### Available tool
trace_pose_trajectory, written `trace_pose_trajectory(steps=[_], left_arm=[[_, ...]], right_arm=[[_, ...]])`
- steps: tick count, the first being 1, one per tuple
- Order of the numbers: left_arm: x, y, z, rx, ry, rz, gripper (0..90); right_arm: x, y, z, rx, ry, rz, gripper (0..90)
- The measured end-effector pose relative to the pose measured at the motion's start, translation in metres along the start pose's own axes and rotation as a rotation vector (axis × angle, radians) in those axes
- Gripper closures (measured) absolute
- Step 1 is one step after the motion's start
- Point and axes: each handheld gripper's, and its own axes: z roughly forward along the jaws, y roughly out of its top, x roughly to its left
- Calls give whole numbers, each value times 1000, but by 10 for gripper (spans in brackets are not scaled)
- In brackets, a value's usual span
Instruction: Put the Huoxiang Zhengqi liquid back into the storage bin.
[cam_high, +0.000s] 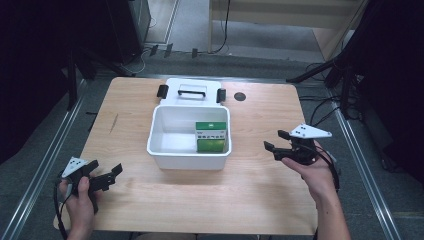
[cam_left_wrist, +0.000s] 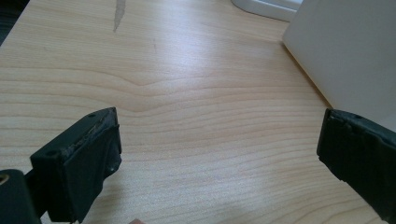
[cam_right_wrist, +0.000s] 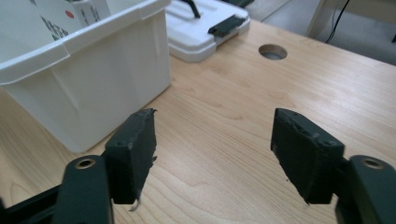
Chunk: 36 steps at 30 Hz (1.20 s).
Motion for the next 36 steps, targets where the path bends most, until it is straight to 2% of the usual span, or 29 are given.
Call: trace_pose_trajectory(steps=[2, 4, 7, 11, 14, 18, 20, 22, 24, 25, 27, 29, 30, 31, 33, 36], left_arm=[[0, 0, 0, 2, 0, 2, 7], [0, 0, 0, 3, -1, 1, 7], [0, 0, 0, 6, -3, 2, 7], [0, 0, 1, 8, -5, 2, 7], [0, 1, 1, 8, -5, 4, 6], [-1, 2, 3, 9, -4, 5, 7], [-2, 2, 4, 14, -2, 4, 7], [-2, 2, 5, 16, -1, 10, 7], [-1, 3, 5, 16, -2, 9, 7], [-1, 3, 5, 19, -2, 7, 7], [-1, 3, 5, 22, -4, 5, 7], [-1, 3, 5, 22, -5, -3, 7], [-1, 3, 5, 17, -4, -6, 7], [-1, 3, 5, 18, -6, -6, 7], [0, 3, 5, 19, -10, -8, 7], [0, 3, 6, 18, -8, -9, 6]], right_arm=[[-2, -9, -4, -32, -18, 7, 357], [-2, -17, -8, -51, -34, 13, 418], [-1, -31, -11, -45, -81, 13, 459], [-3, -48, -19, -100, -113, 64, 526], [-4, -61, -24, -128, -155, 63, 578], [-5, -78, -29, -124, -142, 115, 644], [-5, -86, -32, -136, -147, 125, 653], [-5, -93, -33, -107, -153, 154, 657], [-7, -99, -33, -57, -155, 186, 544], [-9, -103, -33, -32, -141, 223, 477], [-8, -111, -36, -23, -157, 267, 412], [-4, -115, -38, -39, -209, 279, 306], [0, -116, -41, -44, -252, 281, 273], [1, -116, -44, -62, -271, 294, 240], [4, -119, -51, -90, -268, 299, 162], [8, -123, -58, -99, -270, 283, 100]])
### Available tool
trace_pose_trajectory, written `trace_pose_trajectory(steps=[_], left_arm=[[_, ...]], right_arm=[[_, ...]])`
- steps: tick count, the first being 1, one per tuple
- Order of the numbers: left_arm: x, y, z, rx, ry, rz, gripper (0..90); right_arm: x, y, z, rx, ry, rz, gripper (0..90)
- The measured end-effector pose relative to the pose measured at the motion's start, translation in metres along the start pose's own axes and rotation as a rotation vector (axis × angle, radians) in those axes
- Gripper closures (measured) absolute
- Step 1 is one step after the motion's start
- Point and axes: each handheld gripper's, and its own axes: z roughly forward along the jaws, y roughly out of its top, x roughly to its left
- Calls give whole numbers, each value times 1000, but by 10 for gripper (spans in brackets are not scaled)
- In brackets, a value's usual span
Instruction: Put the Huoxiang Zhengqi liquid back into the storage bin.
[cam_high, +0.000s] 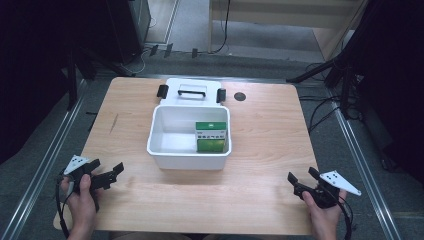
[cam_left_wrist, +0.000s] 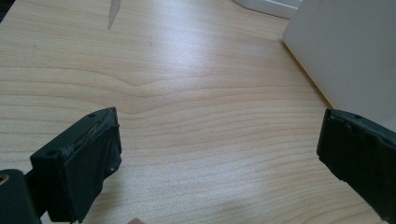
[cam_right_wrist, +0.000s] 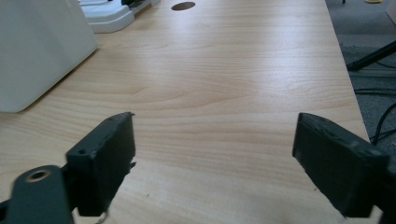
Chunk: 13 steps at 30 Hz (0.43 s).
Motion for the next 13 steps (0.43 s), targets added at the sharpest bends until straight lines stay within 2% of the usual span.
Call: trace_pose_trajectory(steps=[3, 5, 6, 9, 13], left_arm=[[0, 0, 0, -1, 1, 0, 7], [0, 0, 0, -1, 0, -1, 7], [0, 0, 0, 0, -1, -2, 7], [0, 1, 1, 3, 4, -4, 7], [1, 2, 2, -1, 11, -16, 7]], right_arm=[[-2, -3, -7, 3, -19, -3, 9], [-4, -4, -10, 3, -24, 14, 9], [-9, -6, -13, -5, -37, 41, 8], [-16, -6, -13, -24, -38, 98, 9], [-15, -6, -8, -15, -34, 96, 9]])
